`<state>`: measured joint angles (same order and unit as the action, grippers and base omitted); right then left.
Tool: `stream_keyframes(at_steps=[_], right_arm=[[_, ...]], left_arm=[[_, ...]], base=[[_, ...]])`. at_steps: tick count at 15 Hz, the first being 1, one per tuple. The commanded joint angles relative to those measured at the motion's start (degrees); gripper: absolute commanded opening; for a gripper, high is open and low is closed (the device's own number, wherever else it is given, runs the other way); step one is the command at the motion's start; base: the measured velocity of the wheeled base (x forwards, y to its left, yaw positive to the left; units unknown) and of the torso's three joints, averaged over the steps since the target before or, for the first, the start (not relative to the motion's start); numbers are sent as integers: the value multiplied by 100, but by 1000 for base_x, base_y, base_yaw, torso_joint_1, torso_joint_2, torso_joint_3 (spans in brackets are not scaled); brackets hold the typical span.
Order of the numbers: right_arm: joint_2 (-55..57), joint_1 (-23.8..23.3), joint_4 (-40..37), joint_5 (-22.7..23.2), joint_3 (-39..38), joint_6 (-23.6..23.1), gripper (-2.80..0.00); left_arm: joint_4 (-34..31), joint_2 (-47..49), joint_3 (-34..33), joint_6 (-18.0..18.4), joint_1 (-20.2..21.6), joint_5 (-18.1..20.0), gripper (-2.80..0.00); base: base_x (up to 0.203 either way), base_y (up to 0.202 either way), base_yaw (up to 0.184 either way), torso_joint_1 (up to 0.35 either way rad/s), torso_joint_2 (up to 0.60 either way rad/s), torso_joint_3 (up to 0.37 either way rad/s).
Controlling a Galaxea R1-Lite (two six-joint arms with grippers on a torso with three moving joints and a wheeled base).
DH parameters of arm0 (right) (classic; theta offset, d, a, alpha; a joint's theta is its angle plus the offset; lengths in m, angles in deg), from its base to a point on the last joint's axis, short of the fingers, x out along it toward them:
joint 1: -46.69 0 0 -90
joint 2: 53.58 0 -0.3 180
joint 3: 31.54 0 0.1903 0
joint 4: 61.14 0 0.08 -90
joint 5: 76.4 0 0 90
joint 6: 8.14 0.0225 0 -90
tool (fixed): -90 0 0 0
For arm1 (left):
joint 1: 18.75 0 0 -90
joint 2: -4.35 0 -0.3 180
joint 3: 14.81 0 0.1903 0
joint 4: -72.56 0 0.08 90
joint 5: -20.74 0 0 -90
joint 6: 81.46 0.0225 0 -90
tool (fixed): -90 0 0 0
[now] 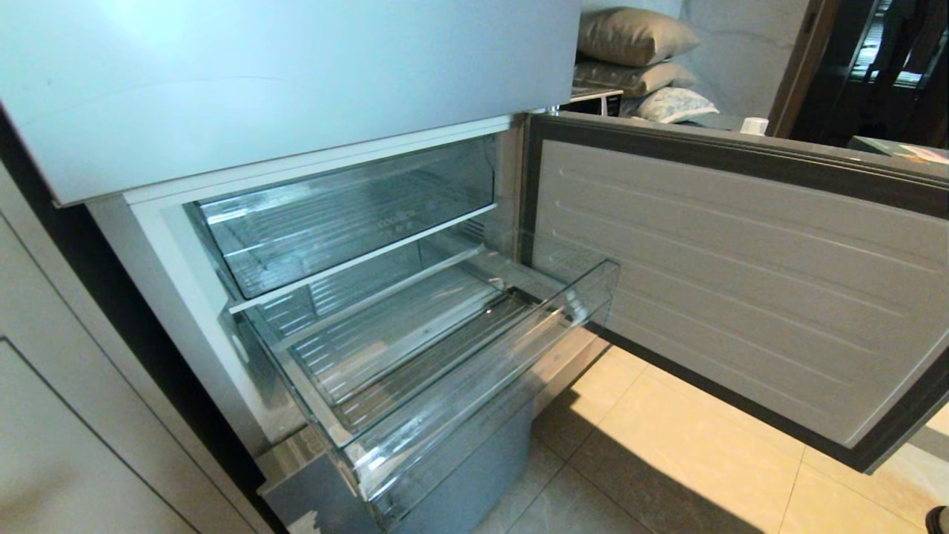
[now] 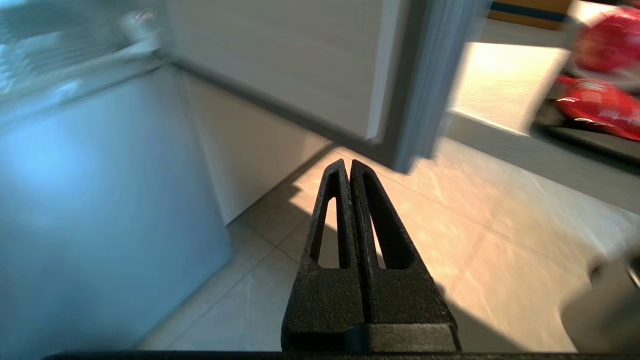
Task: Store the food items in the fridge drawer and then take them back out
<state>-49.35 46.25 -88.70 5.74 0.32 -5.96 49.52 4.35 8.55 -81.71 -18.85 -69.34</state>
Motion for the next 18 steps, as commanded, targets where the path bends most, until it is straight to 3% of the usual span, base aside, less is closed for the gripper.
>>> stream_keyframes(at_steps=[1,3,4,8,10,12,14,16,17,18], right_arm=[[1163,-4,-74,-432,678,394,-280],[1942,-118,-127,-893,1345,966,-280],[2130,-425,-124,-926,1490,1088,-280],[3493,-2292,319,-867,2158,1519,-280],[4307,-3485,840,-467,2447,1582,-280],[5092,-4546,1448,250,2627,1608,-280],[5718,-5007,2029,675,2718,1573,-280],[6302,-5425,2625,806,2740,1424,-280],[6584,-5598,2869,847,2745,1356,-67],[6904,-5751,3127,914,2753,1288,0]], left_arm=[[2,7,-9,-2,1,-1,-280],[7,9,-9,-2,1,-1,-280],[11,9,-9,-2,1,-1,-280],[2,9,-9,-2,1,-1,-280],[2,9,-9,-2,1,-1,-280],[10,9,-9,-2,1,-1,-280],[4,9,-9,-2,1,-1,-280],[2,9,-9,-2,1,-1,-280],[2,9,-9,-2,1,-1,-280],[2,9,-9,-2,1,-1,-280]], base=[[0,0,0,0,0,0],[0,0,0,0,0,0],[0,0,0,0,0,0],[0,0,0,0,0,0],[0,0,0,0,0,0],[0,0,0,0,0,0],[0,0,0,0,0,0],[0,0,0,0,0,0],[0,0,0,0,0,0],[0,0,0,0,0,0]])
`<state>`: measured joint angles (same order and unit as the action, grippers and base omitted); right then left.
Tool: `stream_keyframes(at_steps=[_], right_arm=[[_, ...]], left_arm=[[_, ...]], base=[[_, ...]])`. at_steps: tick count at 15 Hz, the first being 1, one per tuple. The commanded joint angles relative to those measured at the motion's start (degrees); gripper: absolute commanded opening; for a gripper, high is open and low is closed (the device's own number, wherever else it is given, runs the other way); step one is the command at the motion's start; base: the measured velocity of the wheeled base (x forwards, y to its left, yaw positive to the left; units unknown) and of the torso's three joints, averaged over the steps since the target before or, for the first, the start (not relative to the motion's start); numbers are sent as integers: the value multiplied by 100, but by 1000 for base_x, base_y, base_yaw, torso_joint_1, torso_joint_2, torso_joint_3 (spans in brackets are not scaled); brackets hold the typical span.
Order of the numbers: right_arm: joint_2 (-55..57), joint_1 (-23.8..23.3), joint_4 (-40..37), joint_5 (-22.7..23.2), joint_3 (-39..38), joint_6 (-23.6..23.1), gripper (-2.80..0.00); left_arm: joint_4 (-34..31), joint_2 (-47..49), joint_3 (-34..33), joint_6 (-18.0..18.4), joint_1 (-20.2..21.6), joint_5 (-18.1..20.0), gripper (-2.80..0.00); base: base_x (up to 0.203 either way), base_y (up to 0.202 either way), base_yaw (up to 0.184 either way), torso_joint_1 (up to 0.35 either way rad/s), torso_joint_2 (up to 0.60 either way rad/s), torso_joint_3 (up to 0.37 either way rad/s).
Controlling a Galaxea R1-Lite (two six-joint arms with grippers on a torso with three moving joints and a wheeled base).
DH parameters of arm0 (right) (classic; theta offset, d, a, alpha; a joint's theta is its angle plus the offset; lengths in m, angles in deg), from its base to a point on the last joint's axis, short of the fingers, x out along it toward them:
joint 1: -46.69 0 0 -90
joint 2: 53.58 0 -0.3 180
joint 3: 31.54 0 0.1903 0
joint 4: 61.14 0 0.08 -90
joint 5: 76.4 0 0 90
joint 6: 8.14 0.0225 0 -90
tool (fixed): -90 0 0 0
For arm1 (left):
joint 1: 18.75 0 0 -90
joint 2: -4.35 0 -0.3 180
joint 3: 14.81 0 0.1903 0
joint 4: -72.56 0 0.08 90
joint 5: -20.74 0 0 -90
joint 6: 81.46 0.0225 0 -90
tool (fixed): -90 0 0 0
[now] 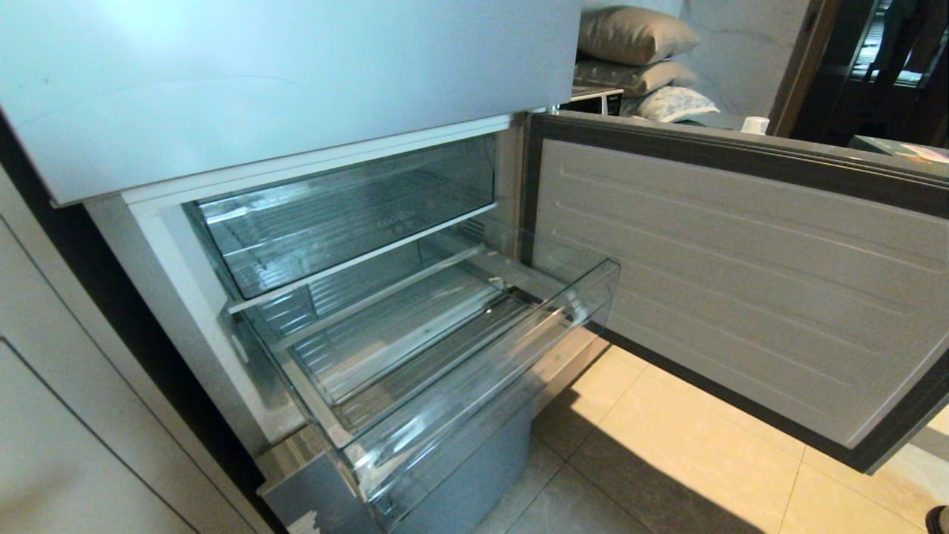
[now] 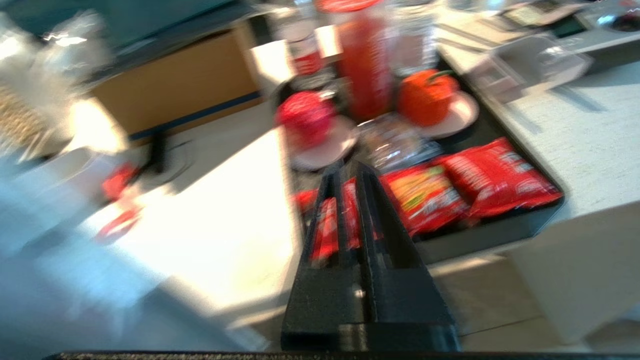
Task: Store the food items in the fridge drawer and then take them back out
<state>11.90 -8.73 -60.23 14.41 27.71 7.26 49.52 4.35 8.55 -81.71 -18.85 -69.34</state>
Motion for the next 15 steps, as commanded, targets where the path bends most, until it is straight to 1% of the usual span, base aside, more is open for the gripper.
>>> stream_keyframes(at_steps=[1,3,5,6,13,15], right_arm=[[1132,-372,567,180,21,-96,0],[1798,-475,1037,583,52,-196,0],[2362,-523,1230,1084,213,-310,0],[2594,-561,1276,1207,372,-345,0],[4263,-1078,1393,1290,1739,-873,0],[4661,-1194,1395,1290,2161,-915,0]], left_arm=[[2,9,-9,-2,1,-1,-280],[2,9,-9,-2,1,-1,-280],[2,9,-9,-2,1,-1,-280],[11,9,-9,-2,1,-1,-280],[2,9,-9,-2,1,-1,-280],[6,2,-9,-2,1,-1,-280]], base=[[0,0,0,0,0,0],[0,0,0,0,0,0],[0,0,0,0,0,0],[0,0,0,0,0,0],[0,0,0,0,0,0],[0,0,0,0,0,0]])
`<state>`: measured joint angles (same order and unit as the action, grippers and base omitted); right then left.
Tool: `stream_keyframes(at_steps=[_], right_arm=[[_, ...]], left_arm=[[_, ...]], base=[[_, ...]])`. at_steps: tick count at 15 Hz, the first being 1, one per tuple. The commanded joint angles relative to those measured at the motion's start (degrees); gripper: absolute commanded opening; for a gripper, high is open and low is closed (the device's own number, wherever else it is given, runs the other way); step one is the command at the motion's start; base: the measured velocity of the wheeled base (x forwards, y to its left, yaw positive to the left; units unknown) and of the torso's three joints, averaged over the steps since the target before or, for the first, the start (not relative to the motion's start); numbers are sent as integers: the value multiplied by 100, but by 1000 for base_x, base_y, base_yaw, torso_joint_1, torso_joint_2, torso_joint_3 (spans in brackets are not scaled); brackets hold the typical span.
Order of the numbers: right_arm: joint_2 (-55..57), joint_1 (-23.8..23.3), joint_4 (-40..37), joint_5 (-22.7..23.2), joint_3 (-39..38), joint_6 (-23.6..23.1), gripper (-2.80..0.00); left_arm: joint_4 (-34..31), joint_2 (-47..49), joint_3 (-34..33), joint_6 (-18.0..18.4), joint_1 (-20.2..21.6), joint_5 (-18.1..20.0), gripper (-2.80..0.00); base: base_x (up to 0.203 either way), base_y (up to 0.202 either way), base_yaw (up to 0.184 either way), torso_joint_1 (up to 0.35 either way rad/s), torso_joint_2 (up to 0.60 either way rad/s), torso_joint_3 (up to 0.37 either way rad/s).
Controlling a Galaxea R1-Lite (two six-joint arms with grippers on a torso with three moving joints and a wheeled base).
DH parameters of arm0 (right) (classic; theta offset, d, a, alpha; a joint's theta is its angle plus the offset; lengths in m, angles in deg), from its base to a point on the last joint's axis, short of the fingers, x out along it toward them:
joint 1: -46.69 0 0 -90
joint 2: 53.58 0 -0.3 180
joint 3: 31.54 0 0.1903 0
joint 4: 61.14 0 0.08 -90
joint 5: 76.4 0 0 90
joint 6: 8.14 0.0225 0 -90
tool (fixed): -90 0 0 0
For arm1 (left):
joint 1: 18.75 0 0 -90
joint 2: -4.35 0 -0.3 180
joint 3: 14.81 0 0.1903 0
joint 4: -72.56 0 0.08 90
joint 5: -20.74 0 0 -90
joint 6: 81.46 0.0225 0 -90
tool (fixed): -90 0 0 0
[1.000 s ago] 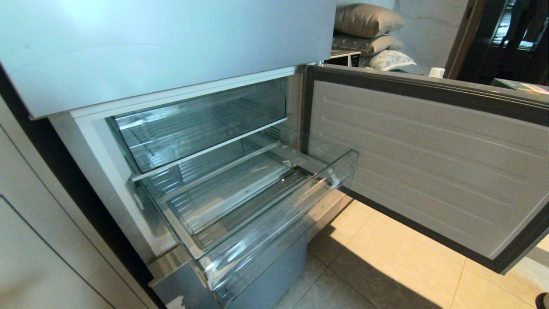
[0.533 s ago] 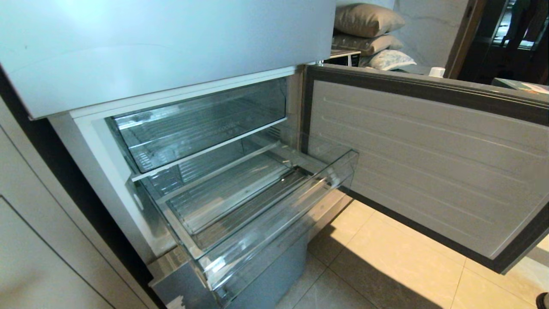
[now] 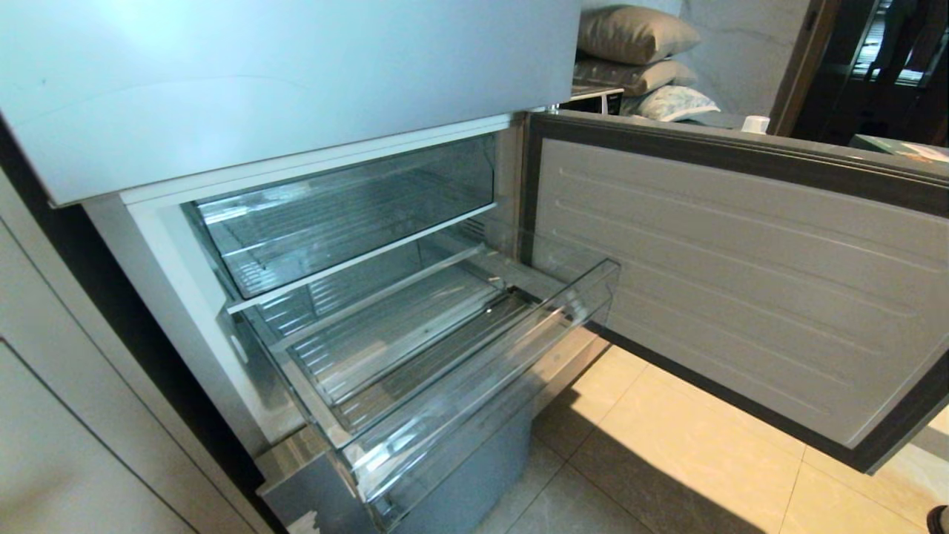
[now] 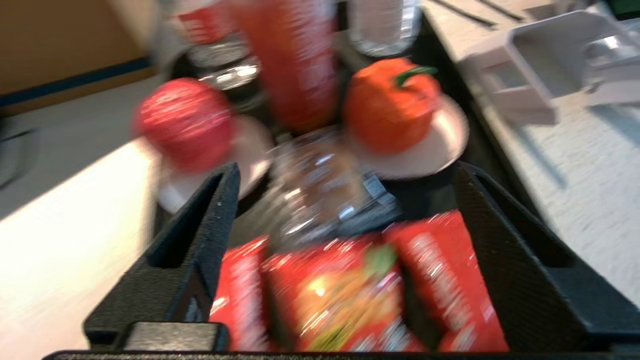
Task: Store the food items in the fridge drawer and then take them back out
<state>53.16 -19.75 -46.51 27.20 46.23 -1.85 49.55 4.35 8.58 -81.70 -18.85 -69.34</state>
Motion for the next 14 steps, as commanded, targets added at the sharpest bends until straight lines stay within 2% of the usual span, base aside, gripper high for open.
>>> stream_keyframes(at_steps=[1,8,14], right_arm=[[705,-125,23,11,527,-6,0],[1604,-260,15,30,1591,-11,0],[2129,-231,9,282,2170,-115,0]], left_arm=[[9,9,-11,-3,1,-1,-280],[0,9,-11,-3,1,-1,-280],[6,9,-11,-3,1,-1,-280]], base=[[0,0,0,0,0,0],[0,0,0,0,0,0],[0,0,0,0,0,0]])
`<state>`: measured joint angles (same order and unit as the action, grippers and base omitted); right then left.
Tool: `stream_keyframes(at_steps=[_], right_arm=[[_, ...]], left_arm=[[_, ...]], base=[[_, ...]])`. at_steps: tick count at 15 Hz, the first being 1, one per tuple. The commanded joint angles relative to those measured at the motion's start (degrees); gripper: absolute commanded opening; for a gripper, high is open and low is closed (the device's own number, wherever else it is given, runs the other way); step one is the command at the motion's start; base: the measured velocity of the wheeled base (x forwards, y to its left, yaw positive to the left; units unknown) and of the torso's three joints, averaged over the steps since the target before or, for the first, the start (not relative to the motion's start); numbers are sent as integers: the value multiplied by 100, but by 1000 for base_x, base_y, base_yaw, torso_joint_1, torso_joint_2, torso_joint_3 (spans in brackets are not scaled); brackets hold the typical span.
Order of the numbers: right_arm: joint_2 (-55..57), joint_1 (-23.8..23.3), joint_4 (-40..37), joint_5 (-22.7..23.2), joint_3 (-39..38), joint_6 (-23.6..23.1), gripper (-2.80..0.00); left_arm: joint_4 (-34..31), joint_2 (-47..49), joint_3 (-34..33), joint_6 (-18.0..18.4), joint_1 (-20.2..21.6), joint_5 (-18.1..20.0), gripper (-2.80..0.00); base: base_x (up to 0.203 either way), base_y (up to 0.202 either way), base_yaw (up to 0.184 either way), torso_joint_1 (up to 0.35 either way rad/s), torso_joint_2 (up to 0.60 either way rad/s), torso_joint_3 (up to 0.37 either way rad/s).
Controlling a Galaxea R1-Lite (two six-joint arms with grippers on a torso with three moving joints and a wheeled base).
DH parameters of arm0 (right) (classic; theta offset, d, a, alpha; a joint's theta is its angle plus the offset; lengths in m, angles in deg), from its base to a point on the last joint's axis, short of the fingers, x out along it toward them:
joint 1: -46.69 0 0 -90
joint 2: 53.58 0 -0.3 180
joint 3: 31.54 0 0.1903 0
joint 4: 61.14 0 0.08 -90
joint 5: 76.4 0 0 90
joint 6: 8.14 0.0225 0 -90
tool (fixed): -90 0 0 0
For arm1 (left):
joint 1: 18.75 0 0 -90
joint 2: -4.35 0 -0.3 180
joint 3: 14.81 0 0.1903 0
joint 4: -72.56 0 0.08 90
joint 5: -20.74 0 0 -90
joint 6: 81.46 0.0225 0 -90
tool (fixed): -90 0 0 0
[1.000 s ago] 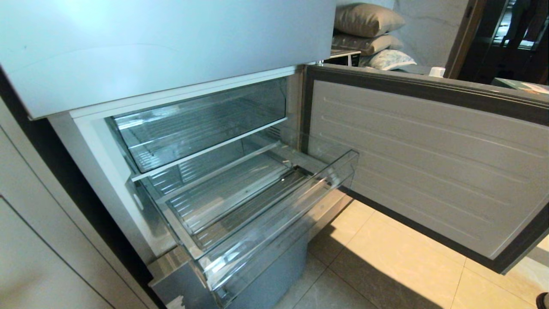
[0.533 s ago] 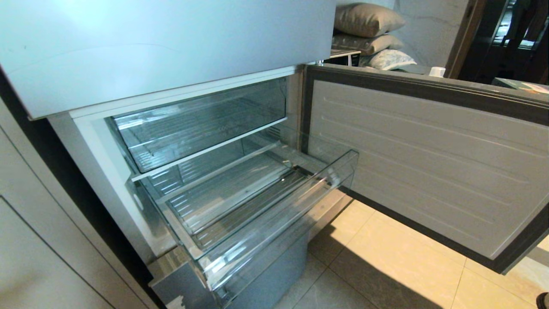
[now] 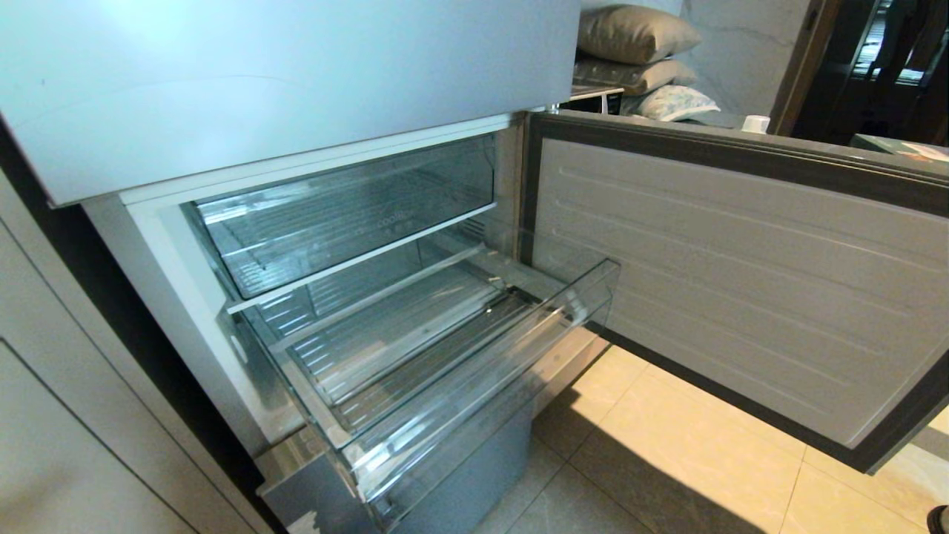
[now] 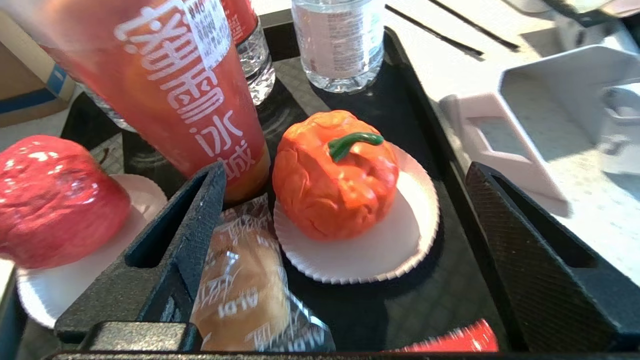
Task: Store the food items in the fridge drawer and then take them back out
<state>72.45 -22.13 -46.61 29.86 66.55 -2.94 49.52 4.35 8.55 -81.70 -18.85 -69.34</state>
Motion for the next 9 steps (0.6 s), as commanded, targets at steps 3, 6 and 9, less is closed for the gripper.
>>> stream_keyframes(at_steps=[3,6,9], right_arm=[[481,17,16,34,348,-18,0],[738,35,21,95,567,-11,0],[889,105,-2,281,729,7,0]], left_arm=[[2,9,-9,-3,1,-1,-280],[8,9,-9,-3,1,-1,-280],[2,9,-9,-3,1,-1,-280]], base=[[0,0,0,0,0,0],[0,0,0,0,0,0],[0,0,0,0,0,0]])
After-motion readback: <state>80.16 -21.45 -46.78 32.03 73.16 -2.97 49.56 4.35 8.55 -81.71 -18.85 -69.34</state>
